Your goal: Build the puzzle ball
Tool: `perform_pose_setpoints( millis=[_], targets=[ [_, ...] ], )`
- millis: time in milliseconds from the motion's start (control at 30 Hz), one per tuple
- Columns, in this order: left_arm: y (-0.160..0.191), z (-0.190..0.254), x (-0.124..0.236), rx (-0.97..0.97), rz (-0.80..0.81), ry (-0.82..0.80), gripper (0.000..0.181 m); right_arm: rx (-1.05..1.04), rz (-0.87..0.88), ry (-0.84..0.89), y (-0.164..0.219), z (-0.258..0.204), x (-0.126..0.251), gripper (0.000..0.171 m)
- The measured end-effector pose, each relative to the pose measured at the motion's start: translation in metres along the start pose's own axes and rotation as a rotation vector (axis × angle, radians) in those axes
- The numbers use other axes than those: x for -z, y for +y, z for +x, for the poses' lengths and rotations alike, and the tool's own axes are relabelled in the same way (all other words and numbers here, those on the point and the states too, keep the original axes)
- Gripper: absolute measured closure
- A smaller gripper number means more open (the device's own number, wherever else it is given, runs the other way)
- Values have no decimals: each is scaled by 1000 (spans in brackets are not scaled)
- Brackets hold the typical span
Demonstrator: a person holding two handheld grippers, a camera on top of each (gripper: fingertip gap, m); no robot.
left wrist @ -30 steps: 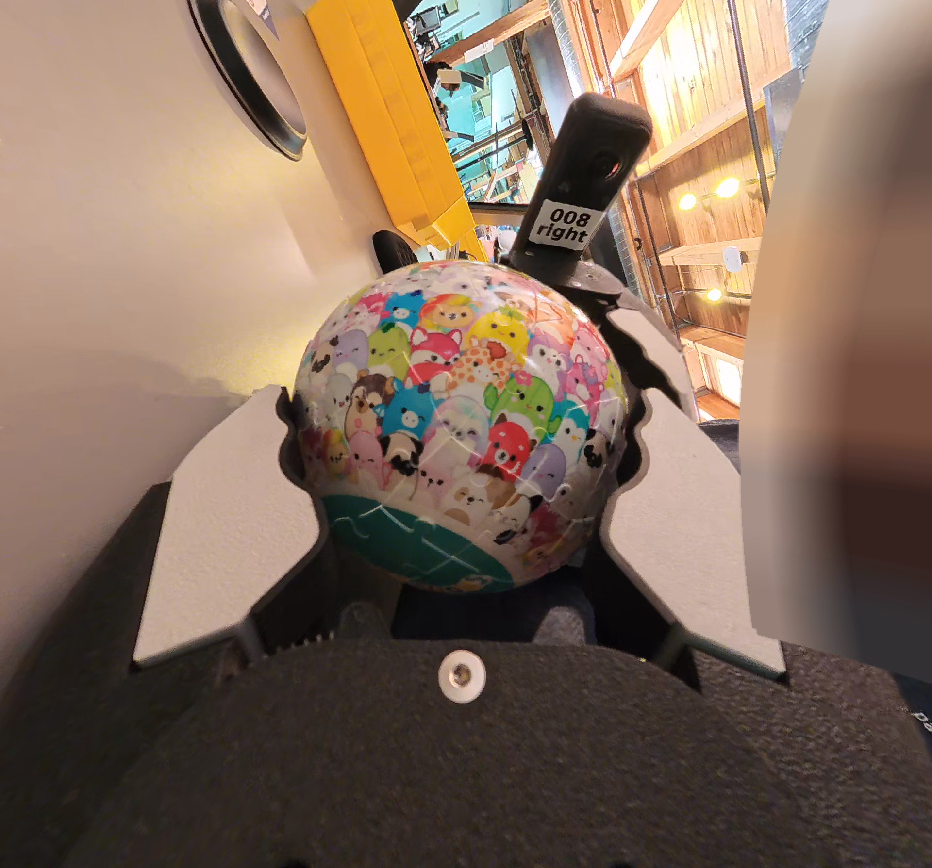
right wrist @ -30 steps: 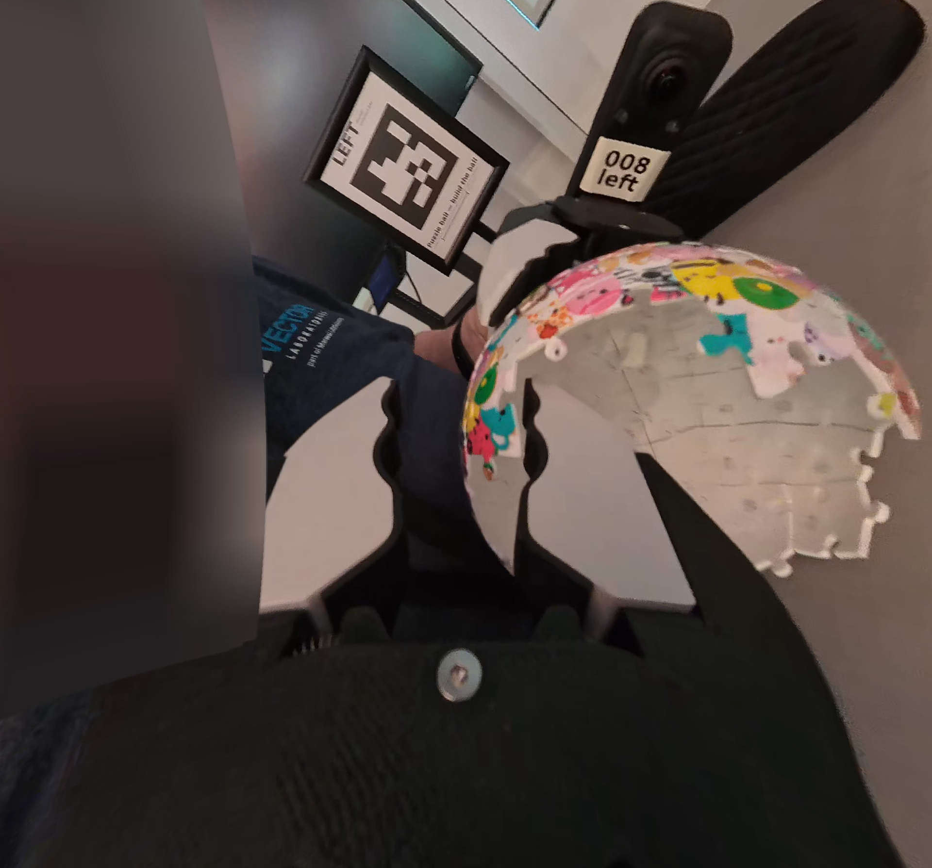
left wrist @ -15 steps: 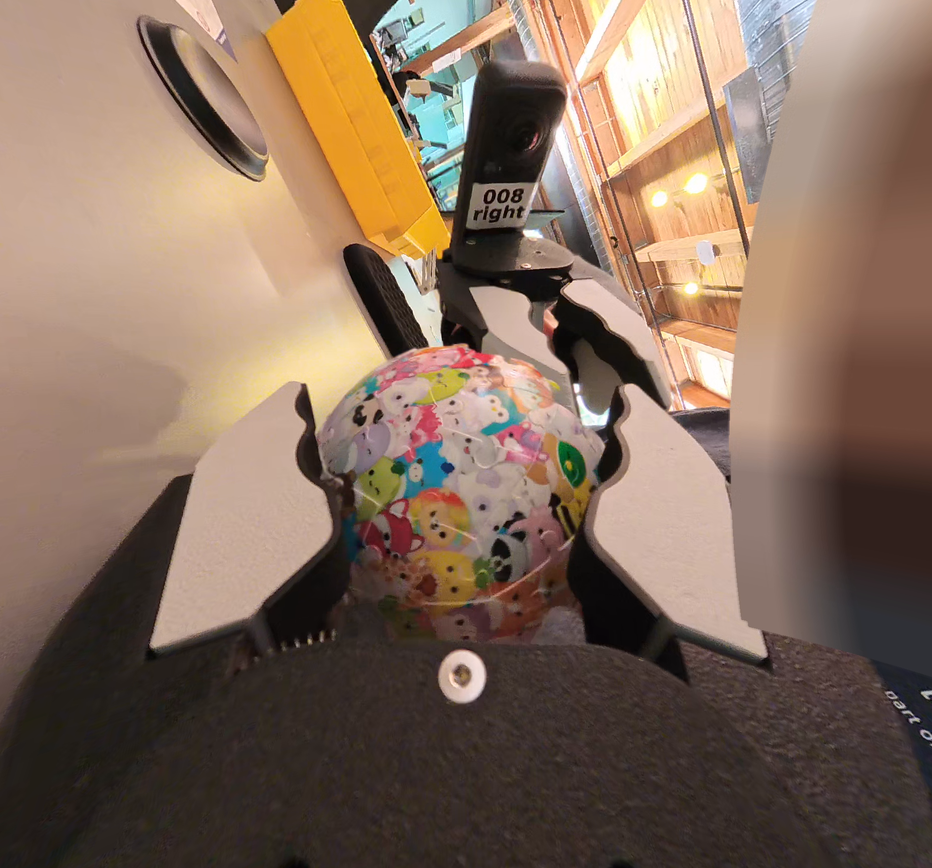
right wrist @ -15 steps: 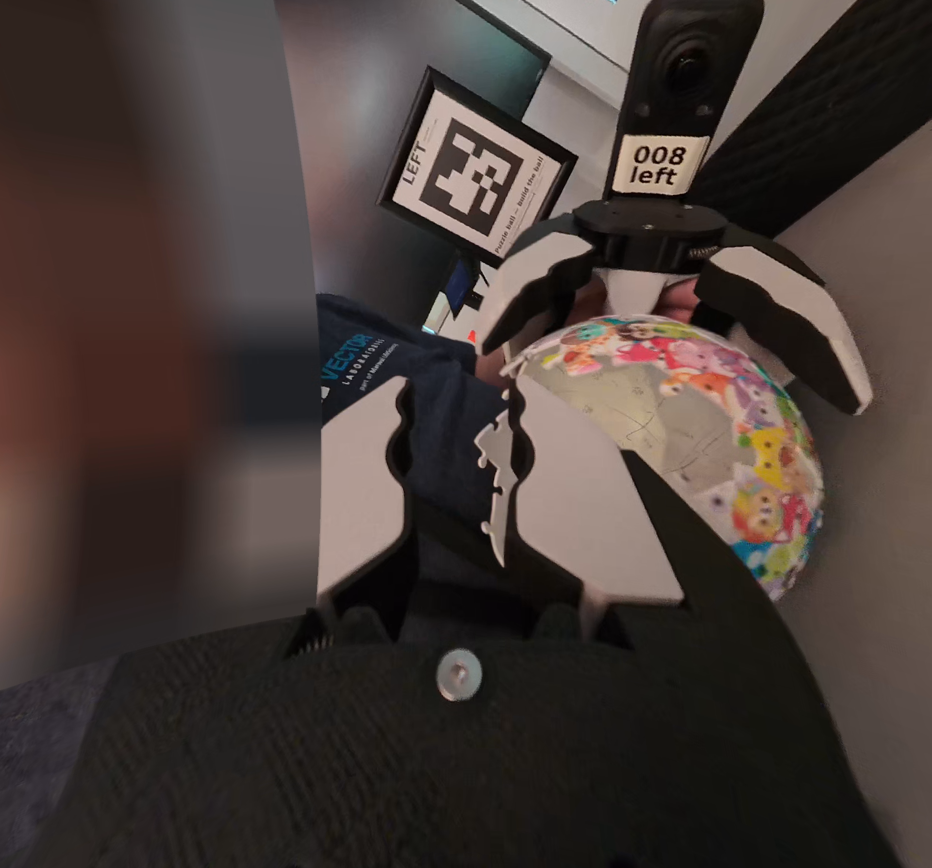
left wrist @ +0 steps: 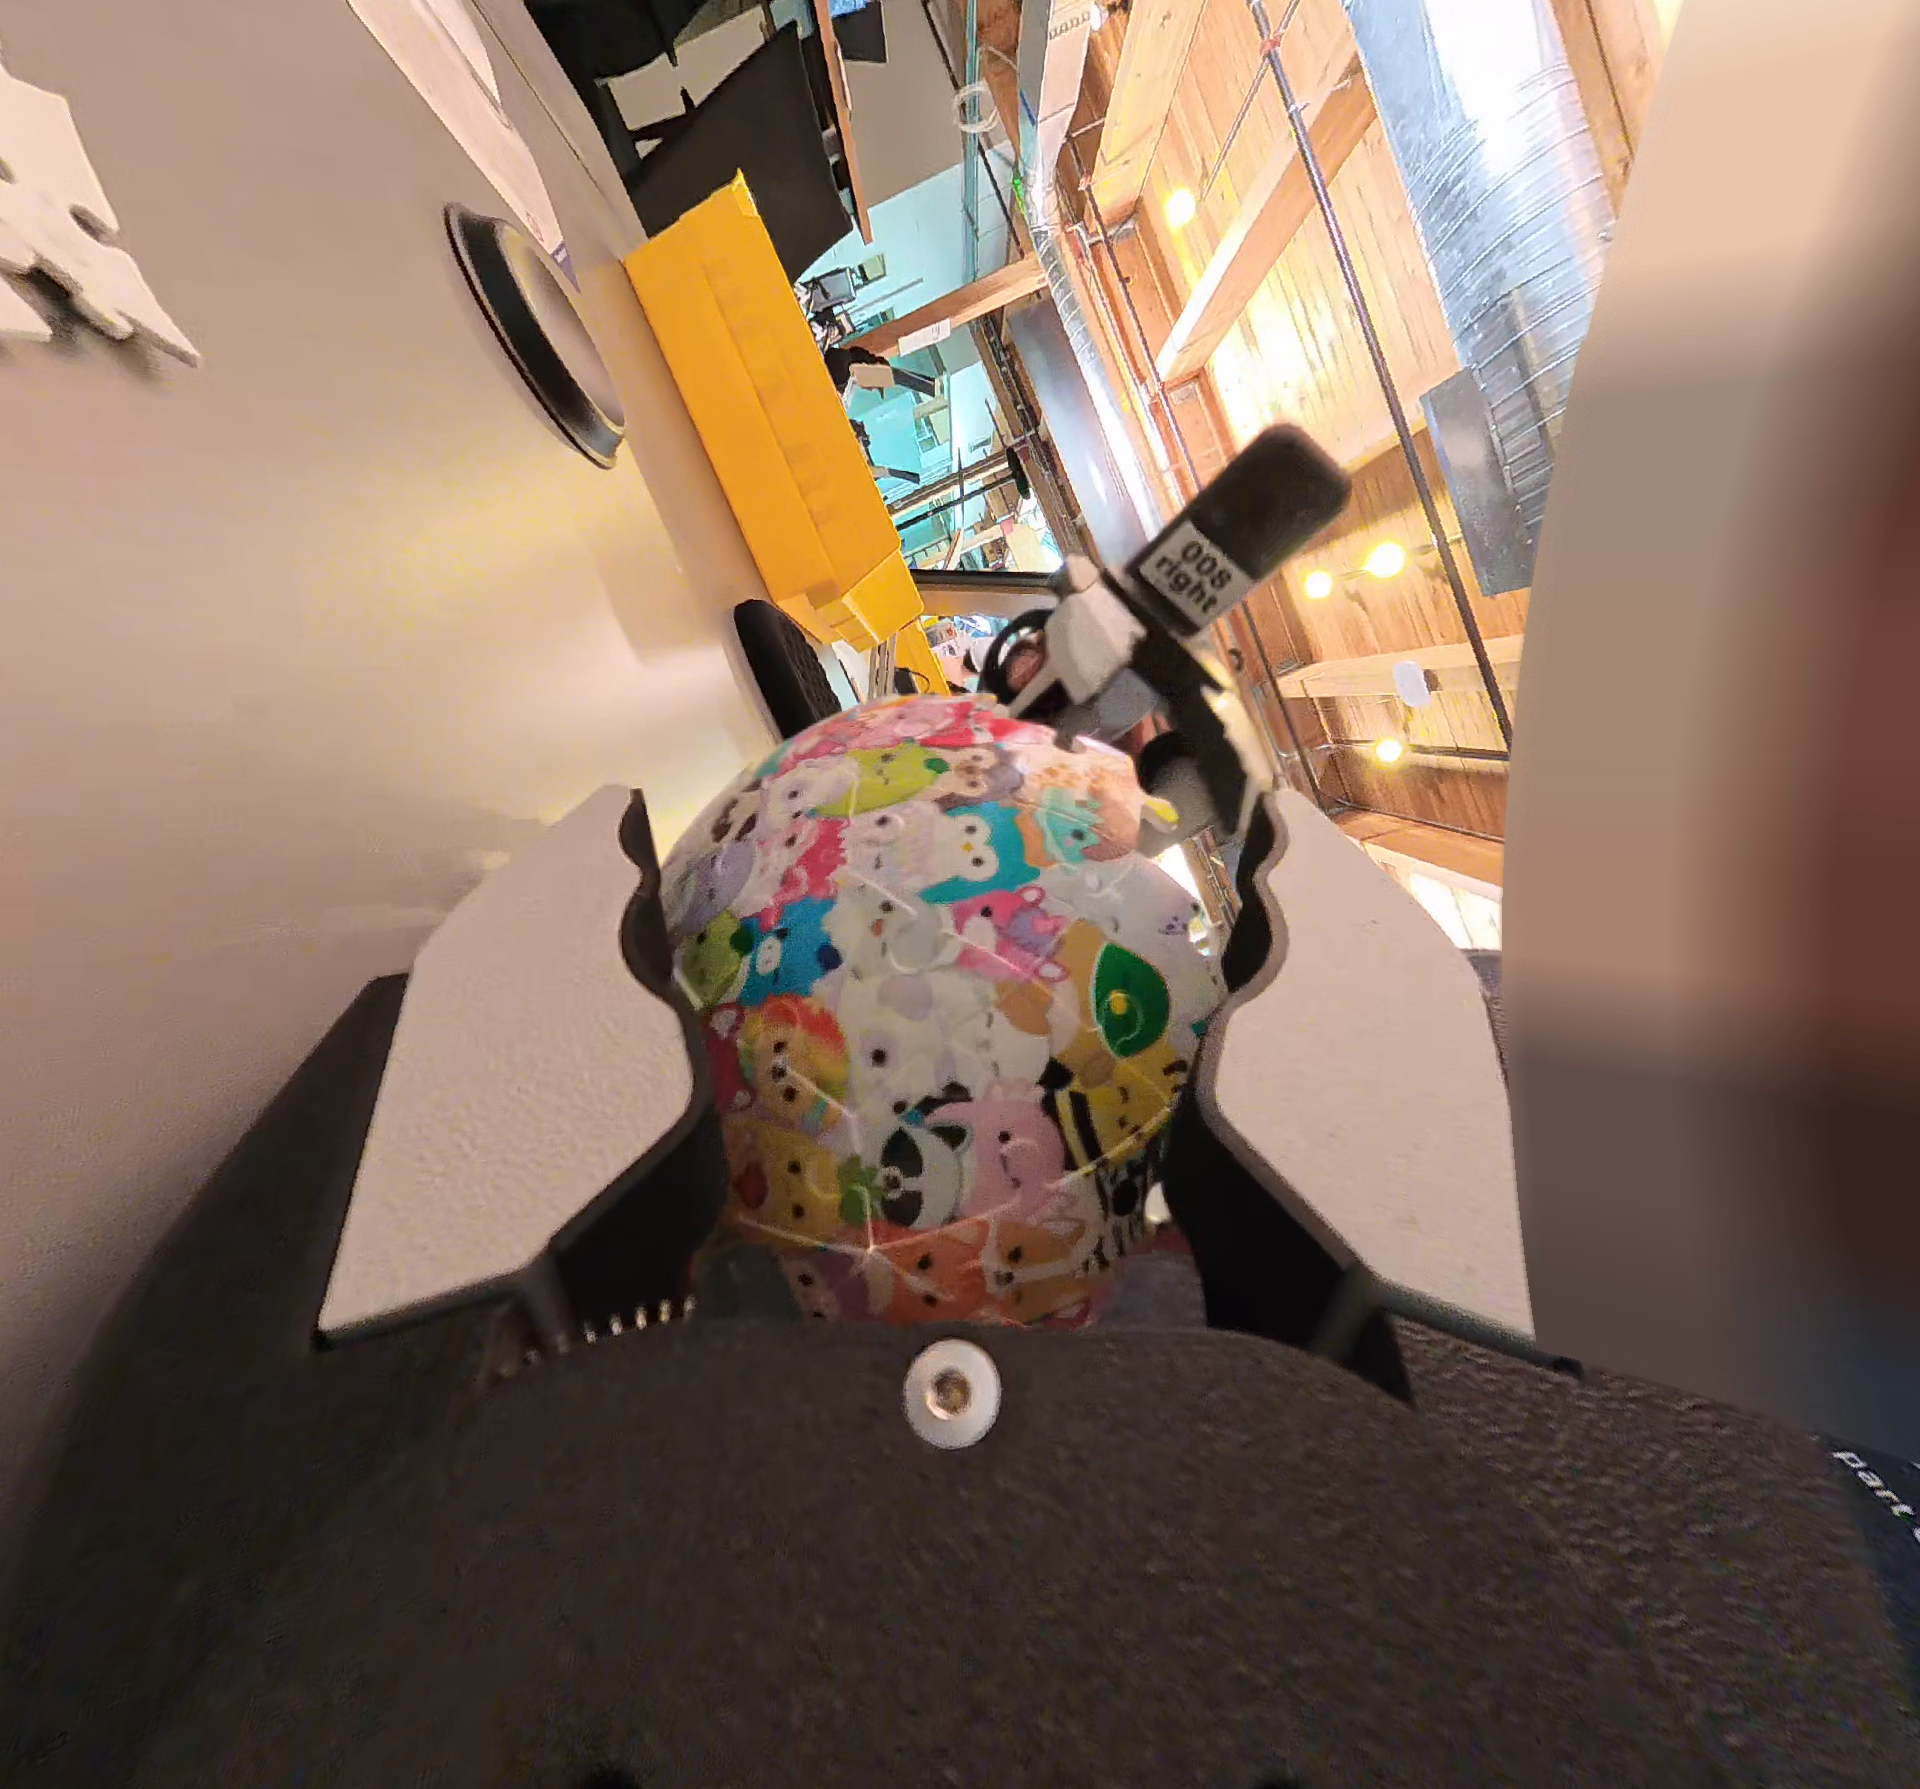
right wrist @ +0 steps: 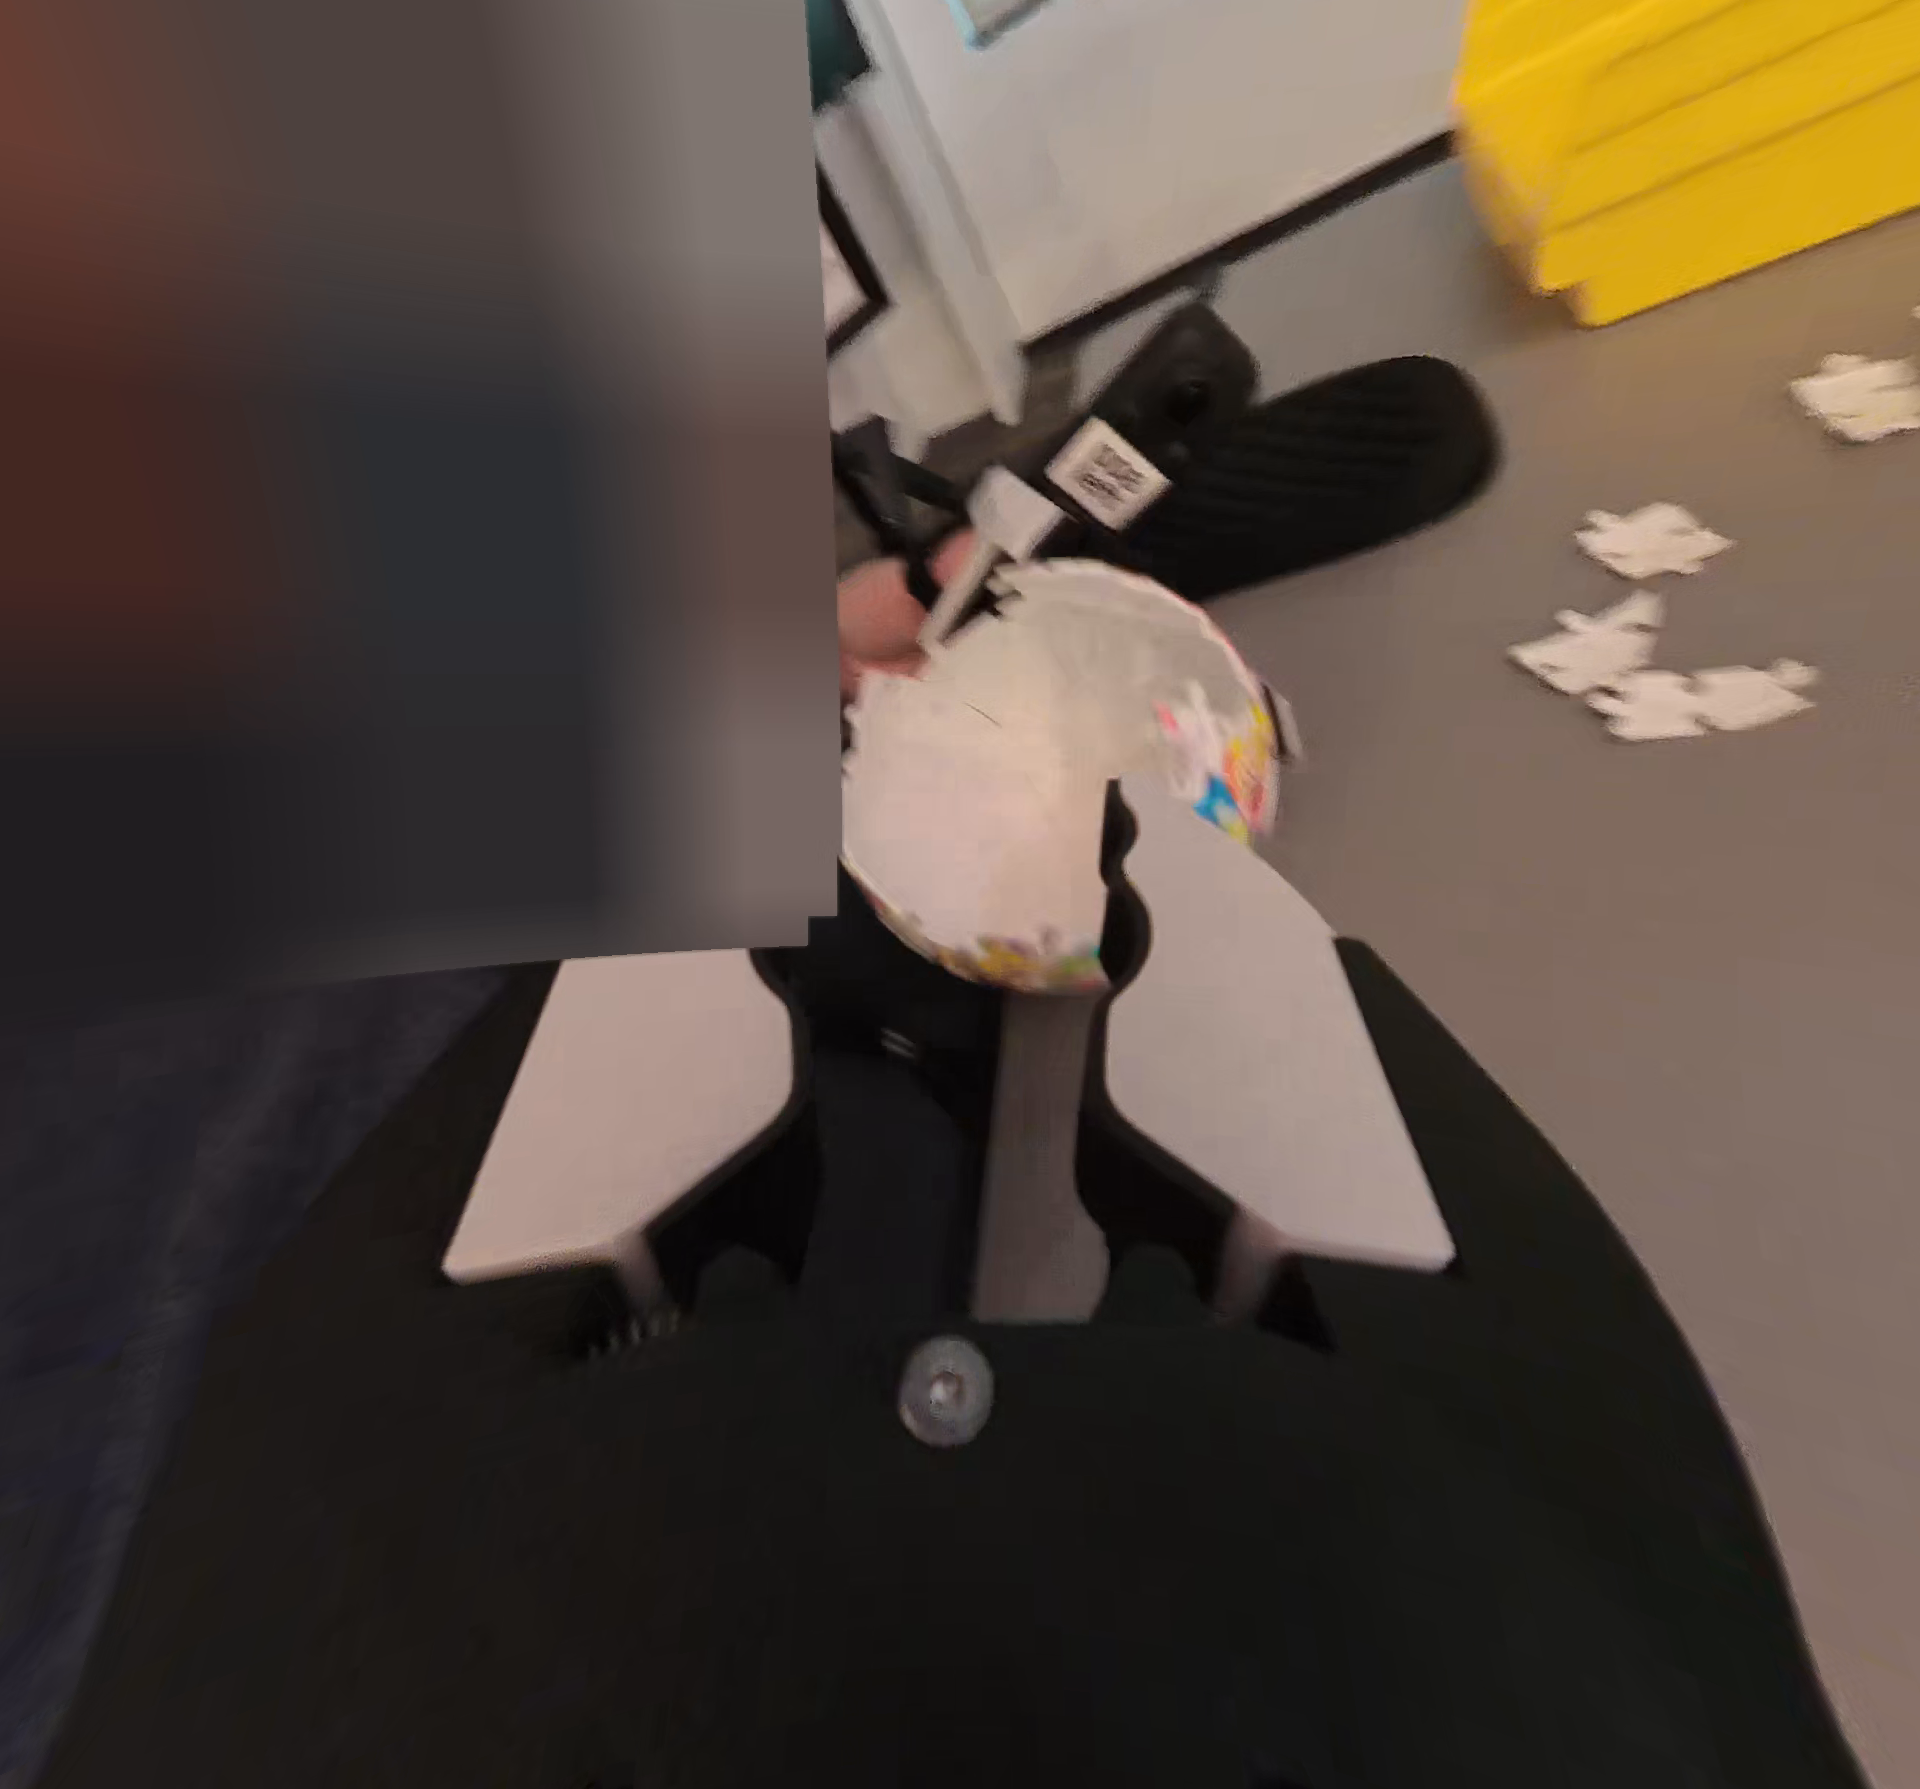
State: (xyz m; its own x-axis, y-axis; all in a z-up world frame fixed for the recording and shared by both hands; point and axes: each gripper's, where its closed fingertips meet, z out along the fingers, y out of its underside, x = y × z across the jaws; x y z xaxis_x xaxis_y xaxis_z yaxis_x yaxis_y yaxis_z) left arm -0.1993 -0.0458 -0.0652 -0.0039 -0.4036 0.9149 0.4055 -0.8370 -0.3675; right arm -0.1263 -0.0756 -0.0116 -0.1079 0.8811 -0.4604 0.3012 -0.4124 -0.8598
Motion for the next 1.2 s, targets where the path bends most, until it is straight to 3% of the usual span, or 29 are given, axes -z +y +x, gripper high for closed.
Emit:
perform_pose_setpoints(
  millis=[33,267,433,733,1033,1200],
  targets=[
    [0,0,2,-3,6,-2,76,26,-19,60,10,5,2,111],
    [4,3,7,-37,17,7,77,-30,-81,255,86,24,-23,83],
    [11,6,4,-57,-6,26,75,42,-89,446,104,28,-54,53],
    [13,11,7,-86,-9,58,73,163,-119,563,101,24,-87,52],
    [5,11,8,-52,-40,97,68,164,-109,545,91,31,-84,53],
    [5,21,25,-104,-42,87,59,164,-133,535,94,33,-87,53]
  ],
)
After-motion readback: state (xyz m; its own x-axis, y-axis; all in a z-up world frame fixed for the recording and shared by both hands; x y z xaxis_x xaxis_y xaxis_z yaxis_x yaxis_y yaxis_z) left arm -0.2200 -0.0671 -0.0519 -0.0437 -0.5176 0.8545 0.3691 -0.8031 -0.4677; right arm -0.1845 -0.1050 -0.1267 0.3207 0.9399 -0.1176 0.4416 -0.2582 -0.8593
